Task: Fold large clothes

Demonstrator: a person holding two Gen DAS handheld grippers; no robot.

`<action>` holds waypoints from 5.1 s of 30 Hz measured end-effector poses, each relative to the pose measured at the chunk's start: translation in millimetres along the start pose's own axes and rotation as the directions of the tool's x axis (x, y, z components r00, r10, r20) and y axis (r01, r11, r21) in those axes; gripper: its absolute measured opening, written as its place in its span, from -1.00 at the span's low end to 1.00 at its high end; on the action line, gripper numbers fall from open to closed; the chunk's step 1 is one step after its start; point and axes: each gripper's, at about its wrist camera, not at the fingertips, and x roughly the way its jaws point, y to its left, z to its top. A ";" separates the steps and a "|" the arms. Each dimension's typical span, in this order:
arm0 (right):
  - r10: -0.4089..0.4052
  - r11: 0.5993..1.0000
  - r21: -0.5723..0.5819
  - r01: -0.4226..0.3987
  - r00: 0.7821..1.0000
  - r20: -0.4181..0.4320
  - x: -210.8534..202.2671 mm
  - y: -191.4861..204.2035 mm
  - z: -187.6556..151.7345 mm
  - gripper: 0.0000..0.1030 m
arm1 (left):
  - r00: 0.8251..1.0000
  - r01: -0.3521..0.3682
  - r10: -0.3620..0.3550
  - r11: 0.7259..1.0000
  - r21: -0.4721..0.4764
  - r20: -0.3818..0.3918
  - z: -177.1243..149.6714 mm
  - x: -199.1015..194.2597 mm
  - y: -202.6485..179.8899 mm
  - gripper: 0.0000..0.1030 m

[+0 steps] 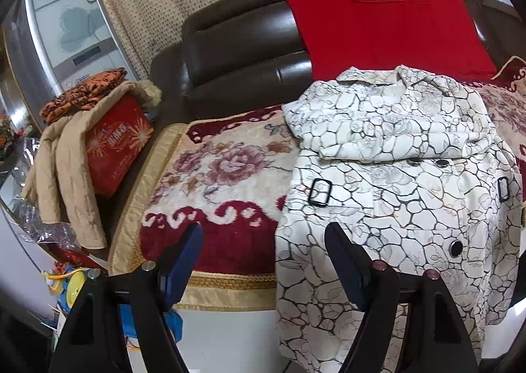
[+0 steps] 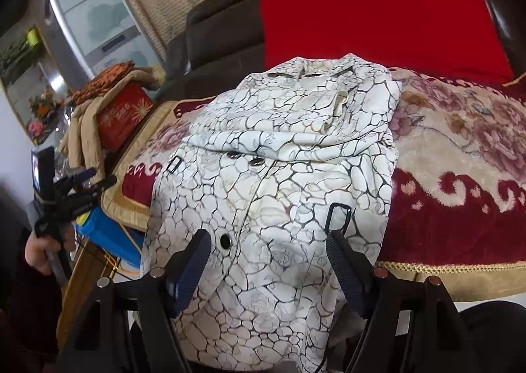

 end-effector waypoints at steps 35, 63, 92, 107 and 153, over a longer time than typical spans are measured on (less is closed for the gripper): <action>0.028 0.997 0.076 -0.014 0.982 -0.186 33.2 -14.7 -22.8 0.48 | 0.954 0.125 -0.137 0.990 -0.062 -0.266 -47.4 56.5 15.6 0.61; 0.103 0.892 0.445 0.084 0.919 -0.380 79.8 -120.8 -86.4 0.69 | 0.405 0.697 -0.914 0.305 -0.650 0.005 -163.8 184.6 73.2 0.61; 0.354 0.918 0.258 -0.302 0.917 -0.186 44.5 -67.5 -37.8 -0.68 | 0.341 0.892 -0.912 0.237 -0.386 0.228 -64.4 105.6 60.6 -0.88; 0.392 0.834 0.313 -0.455 0.887 0.243 -25.1 -72.6 118.6 -0.68 | 0.424 0.895 -0.849 0.338 -0.290 0.316 90.5 76.7 110.6 -0.89; 0.272 0.937 0.316 -0.150 0.880 -0.389 155.1 -48.2 -29.1 -0.76 | 0.563 0.793 -0.804 0.462 -0.397 0.189 36.4 68.5 115.7 -0.89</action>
